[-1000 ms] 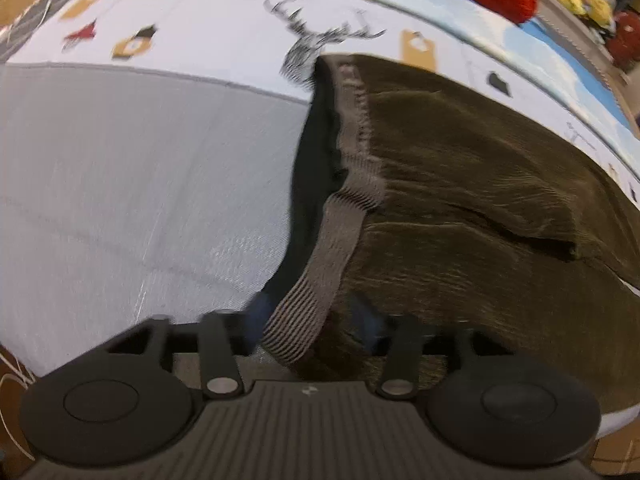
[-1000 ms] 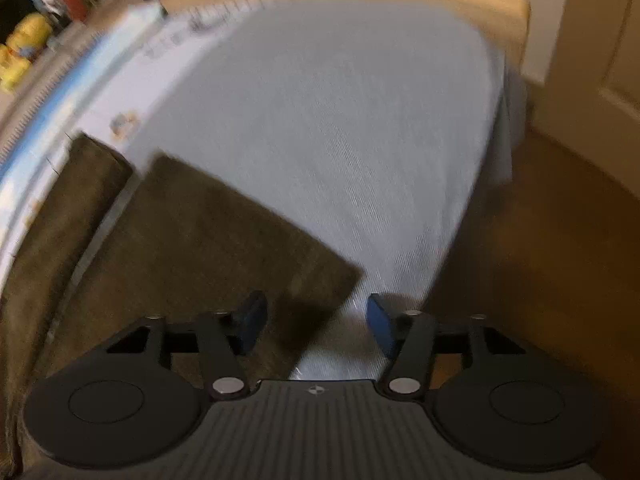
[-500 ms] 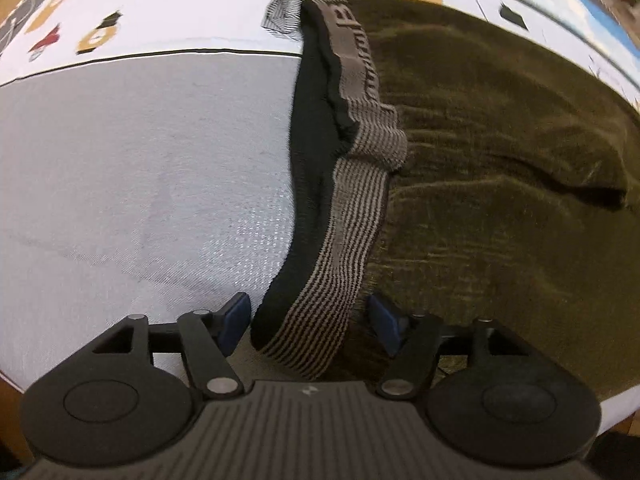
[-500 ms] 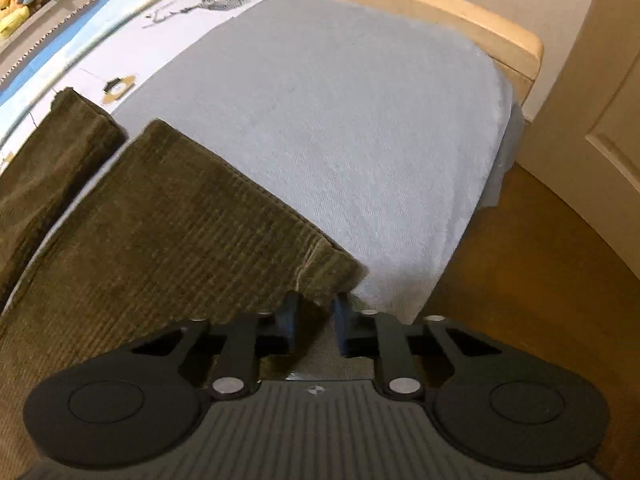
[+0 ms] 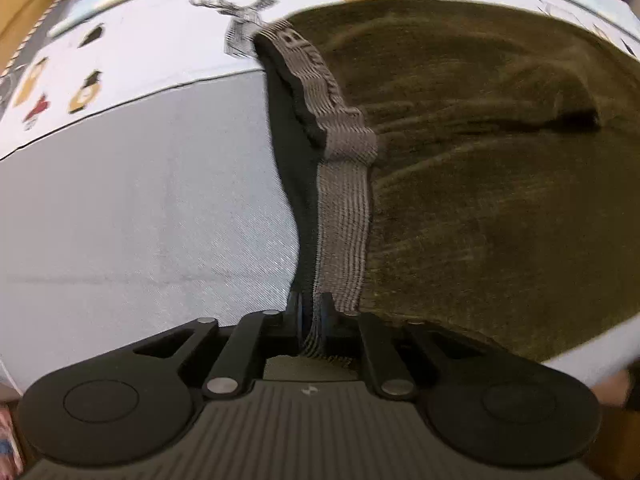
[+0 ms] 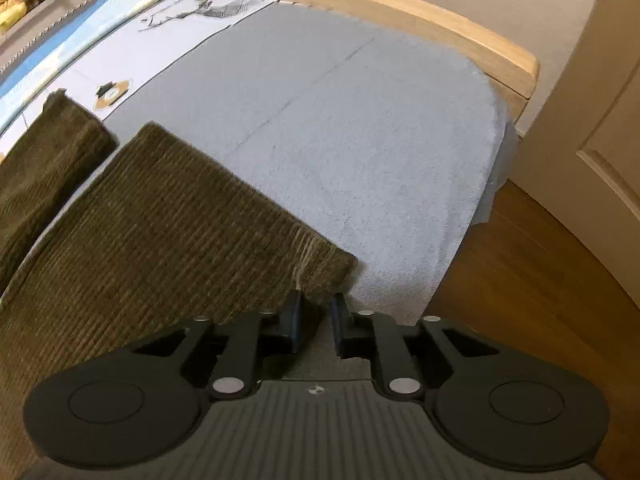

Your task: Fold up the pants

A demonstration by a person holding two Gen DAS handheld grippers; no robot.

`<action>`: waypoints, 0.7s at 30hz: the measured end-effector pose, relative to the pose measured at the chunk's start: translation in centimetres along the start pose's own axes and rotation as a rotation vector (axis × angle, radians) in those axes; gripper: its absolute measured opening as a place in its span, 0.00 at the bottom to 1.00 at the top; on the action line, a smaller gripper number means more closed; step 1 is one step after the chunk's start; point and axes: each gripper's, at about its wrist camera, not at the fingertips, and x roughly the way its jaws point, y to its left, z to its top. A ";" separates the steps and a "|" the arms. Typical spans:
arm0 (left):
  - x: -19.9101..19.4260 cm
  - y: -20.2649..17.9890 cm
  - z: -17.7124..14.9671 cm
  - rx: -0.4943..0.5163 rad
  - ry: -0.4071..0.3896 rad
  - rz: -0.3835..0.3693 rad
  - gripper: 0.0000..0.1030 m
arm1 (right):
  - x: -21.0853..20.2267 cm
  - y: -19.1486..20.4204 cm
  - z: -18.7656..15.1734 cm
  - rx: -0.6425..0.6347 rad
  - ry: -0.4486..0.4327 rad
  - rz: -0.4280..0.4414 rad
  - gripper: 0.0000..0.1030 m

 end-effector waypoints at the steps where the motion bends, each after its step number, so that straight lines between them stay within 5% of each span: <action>1: -0.5 0.0 0.1 -0.007 -0.025 0.023 0.12 | -0.5 -0.1 0.0 0.006 -0.023 0.001 0.18; 4: -2.4 -0.7 0.5 0.020 -0.133 0.033 0.38 | -2.5 0.6 0.0 -0.033 -0.123 -0.003 0.20; 8: -2.4 -3.2 0.3 0.132 -0.150 -0.080 0.38 | -4.5 1.6 -0.4 -0.099 -0.202 0.076 0.37; 12: 0.0 -4.9 -0.4 0.248 -0.057 -0.072 0.39 | -3.5 3.3 -1.0 -0.221 -0.110 0.189 0.42; 15: 1.9 -5.2 -0.9 0.304 0.022 0.017 0.40 | -0.4 4.3 -2.3 -0.324 0.093 0.159 0.43; 18: 1.2 -4.7 -0.4 0.247 0.013 -0.002 0.40 | -0.7 5.4 -3.0 -0.433 0.057 0.116 0.43; 21: -0.1 -5.3 -0.1 0.250 -0.059 -0.093 0.40 | -1.7 5.9 -3.2 -0.443 0.022 0.171 0.43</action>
